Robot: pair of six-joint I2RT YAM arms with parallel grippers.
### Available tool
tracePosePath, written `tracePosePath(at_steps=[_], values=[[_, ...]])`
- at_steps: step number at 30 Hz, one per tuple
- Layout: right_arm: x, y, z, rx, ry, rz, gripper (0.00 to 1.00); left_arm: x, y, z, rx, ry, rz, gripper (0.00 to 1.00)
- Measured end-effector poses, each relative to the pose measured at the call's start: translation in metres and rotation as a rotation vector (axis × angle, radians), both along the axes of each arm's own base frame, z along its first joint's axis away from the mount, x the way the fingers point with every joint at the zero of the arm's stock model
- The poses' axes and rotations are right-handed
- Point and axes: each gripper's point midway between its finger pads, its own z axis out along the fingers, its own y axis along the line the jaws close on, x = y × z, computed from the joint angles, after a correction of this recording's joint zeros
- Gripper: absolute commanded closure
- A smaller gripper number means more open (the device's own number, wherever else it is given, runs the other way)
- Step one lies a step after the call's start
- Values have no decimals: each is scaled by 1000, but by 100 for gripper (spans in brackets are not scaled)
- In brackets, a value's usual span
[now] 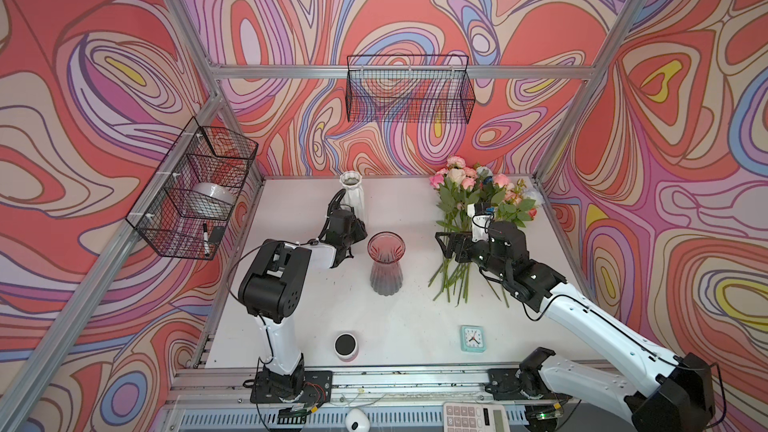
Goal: Arrange the flowers into the vase
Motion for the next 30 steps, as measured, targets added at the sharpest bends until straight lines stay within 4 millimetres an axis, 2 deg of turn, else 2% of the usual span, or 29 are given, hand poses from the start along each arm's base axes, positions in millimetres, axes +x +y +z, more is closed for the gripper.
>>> tracePosePath(at_steps=[3, 5, 8, 10, 12, 17, 20, 22, 25, 27, 30], values=[[0, 0, 0, 0, 1, -1, 8, 15, -10, -3, -3, 7, -33, 40], [0, 0, -2, -3, 5, -2, 8, 18, -14, -5, -6, 14, -48, 36], [0, -1, -6, -9, 19, -7, 8, 15, -15, -5, -13, 22, -58, 30], [1, -1, -9, -14, 33, -11, 8, 7, -14, -2, -22, 27, -58, 27], [2, -1, -14, -16, 51, -20, 8, -9, -9, 10, -38, 21, -51, 24], [8, -7, -26, -30, 109, -83, 10, -46, -2, 67, -113, -73, -30, 19], [19, -11, -37, -62, 156, -136, 17, -75, -6, 94, -164, -122, -33, 17], [27, -13, -46, -83, 187, -155, 24, -93, -8, 103, -189, -133, -35, 15], [48, -23, -67, -107, 261, -200, 31, -124, -9, 109, -204, -127, -36, 14], [65, -32, -83, -129, 313, -233, 39, -142, -8, 114, -208, -129, -36, 15], [87, -41, -106, -168, 383, -275, 43, -165, -4, 119, -228, -144, -34, 17]])
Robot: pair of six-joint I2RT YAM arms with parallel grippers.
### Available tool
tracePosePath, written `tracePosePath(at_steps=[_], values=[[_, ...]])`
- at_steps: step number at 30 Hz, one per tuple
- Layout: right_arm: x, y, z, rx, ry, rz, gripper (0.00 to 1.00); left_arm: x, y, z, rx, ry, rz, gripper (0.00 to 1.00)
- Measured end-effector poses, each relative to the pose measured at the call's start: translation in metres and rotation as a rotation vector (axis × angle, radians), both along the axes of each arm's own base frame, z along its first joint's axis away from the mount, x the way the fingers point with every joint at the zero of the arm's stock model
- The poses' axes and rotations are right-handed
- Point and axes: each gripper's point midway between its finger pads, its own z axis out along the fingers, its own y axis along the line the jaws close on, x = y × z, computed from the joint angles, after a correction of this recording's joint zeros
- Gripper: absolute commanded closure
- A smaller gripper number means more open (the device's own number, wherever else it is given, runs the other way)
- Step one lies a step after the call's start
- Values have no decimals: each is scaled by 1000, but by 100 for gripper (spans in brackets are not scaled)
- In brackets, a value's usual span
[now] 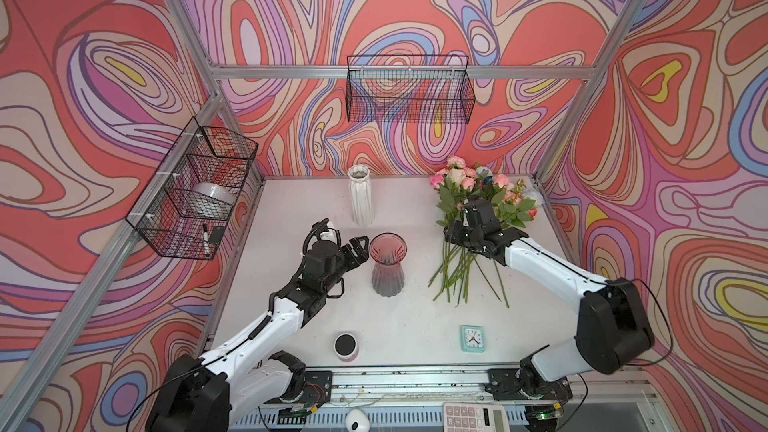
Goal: Arrange the flowers into the vase
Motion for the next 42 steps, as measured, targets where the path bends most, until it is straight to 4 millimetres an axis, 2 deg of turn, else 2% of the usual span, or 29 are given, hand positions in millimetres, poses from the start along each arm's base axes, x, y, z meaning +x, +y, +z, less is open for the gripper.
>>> tracePosePath(at_steps=[8, 11, 15, 18, 21, 23, 28, 32, 36, 38, 42], values=[[40, -18, -36, -166, 86, -26, 52, -42, 23, -48, 3, 124, 39, 17], [51, -28, -50, -248, 117, -32, 54, -50, 27, -48, -6, 123, 41, 18], [43, -43, -65, -269, 158, -73, 57, -56, 30, -41, -24, 99, 40, 18], [35, -67, -71, -201, 165, -178, 57, -59, 32, -41, -33, 92, 42, 18], [30, -91, -70, -122, 154, -293, 58, -62, 33, -47, -28, 107, 43, 18], [34, -99, -65, -80, 132, -351, 60, -63, 33, -50, -25, 113, 42, 18], [43, -96, -50, 21, 62, -412, 60, -64, 33, -51, -24, 117, 40, 18], [43, -90, -30, 70, 8, -391, 61, -64, 34, -50, -26, 112, 40, 18], [56, -84, -17, 71, 7, -360, 63, -65, 34, -51, -25, 115, 40, 18], [52, -84, -22, 76, 16, -363, 63, -65, 34, -52, -24, 118, 41, 18], [22, -92, -49, 71, 84, -411, 63, -65, 34, -58, -22, 135, 44, 18]])
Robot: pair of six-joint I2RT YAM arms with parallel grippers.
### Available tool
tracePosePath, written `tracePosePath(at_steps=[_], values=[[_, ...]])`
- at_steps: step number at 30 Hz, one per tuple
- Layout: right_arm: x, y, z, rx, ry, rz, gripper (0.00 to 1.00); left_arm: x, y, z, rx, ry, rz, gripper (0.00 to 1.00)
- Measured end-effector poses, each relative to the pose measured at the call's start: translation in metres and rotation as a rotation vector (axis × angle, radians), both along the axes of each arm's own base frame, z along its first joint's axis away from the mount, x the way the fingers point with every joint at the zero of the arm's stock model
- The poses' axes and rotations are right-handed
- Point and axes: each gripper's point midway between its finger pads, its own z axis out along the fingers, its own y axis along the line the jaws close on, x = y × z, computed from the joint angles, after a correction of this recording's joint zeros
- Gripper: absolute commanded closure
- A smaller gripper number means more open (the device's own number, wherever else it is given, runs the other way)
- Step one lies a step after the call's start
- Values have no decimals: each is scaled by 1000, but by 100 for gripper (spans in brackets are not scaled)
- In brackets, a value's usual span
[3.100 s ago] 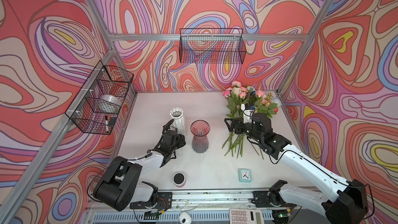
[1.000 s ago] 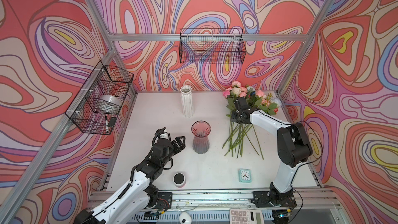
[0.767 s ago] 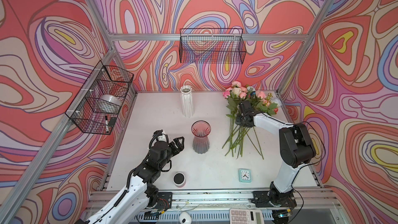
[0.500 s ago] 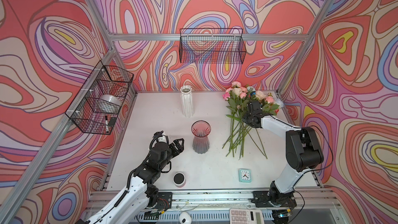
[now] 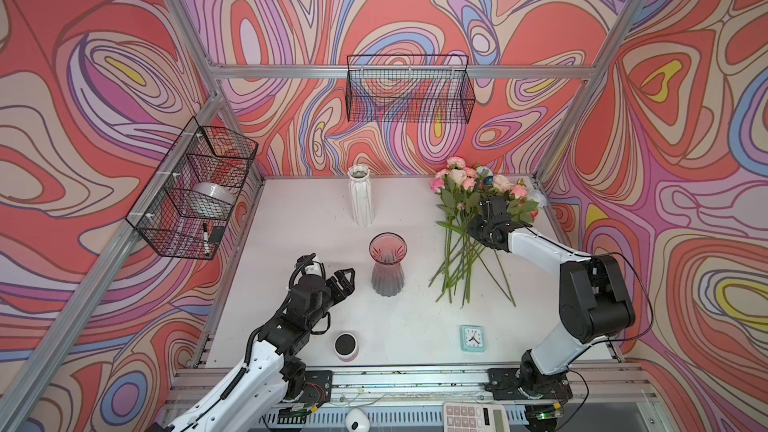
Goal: Arrange the flowers into the vase
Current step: 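Lower the right gripper onto one rose stem and close on it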
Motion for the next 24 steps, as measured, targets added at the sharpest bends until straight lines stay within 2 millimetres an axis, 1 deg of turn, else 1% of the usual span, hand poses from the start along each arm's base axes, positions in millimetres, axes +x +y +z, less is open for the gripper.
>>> tracePosePath(at_steps=[2, 3, 5, 7, 9, 13, 18, 24], values=[[-14, -6, -7, -1, 22, -36, 63, -1, 0, -3, 1, 8, 1, 18], [-18, -9, -7, -2, 23, -55, 63, -1, 1, -4, 1, 9, 2, 18], [-19, -14, -1, -4, 5, -89, 63, -1, 1, -4, -2, 9, 3, 18], [-15, -17, 4, -1, -17, -111, 63, -2, 1, -2, -7, 0, 3, 18], [-12, -19, 5, 0, -26, -127, 63, -2, 1, 2, -14, -14, 3, 18], [-4, -26, -2, -2, -15, -151, 63, -2, 1, 6, -20, -26, 3, 18], [5, -32, -11, -4, 0, -173, 64, -3, 2, 4, -16, -18, 2, 18], [22, -34, -11, -11, -7, -170, 65, -5, 2, 1, -10, -7, 2, 18]])
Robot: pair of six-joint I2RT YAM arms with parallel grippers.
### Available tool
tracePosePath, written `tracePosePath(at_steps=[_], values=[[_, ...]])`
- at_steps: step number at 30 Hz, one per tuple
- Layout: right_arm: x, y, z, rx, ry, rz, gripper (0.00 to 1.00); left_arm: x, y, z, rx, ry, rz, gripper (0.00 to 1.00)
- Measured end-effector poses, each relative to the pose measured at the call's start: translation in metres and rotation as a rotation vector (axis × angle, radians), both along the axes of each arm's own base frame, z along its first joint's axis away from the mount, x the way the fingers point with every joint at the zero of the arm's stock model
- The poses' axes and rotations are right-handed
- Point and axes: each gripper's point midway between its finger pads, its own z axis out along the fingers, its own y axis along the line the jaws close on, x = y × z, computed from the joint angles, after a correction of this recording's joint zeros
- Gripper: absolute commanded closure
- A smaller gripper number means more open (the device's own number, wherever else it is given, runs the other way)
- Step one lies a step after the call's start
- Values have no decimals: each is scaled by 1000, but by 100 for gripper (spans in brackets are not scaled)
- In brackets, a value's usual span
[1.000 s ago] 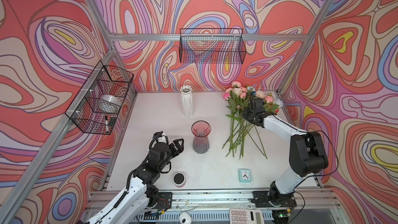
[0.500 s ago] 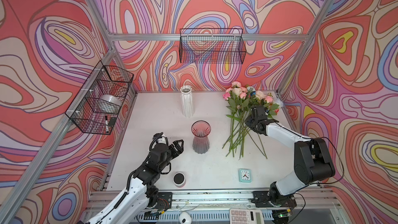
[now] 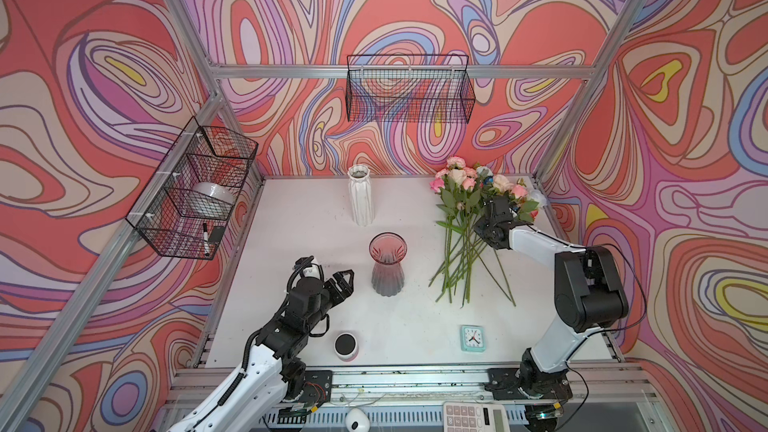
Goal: Arrange the flowers into the vase
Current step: 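Lower the right gripper onto one rose stem and close on it, then lift the pink rose upright with the right gripper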
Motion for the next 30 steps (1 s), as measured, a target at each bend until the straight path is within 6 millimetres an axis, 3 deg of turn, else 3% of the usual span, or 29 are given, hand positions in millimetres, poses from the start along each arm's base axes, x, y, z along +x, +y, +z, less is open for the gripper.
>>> tracePosePath(at_steps=[5, 8, 12, 17, 20, 30], values=[[2, 2, -11, 0, 24, 8, 72, 0, 0, -1, 1, 3, 0, 18], [0, 2, -23, -2, 54, 15, 80, 0, 0, -1, 2, 4, 0, 18], [0, 3, -25, -7, 62, 29, 98, -1, 0, -2, 5, 9, 0, 18], [1, 2, -21, -20, 54, 35, 100, -1, 1, -3, 7, 13, 0, 18], [2, 0, -7, -37, 27, 41, 100, -1, 1, -3, 7, 14, 0, 18], [10, -9, 86, -248, -194, 66, 100, -1, 1, -1, 5, 7, -1, 18]])
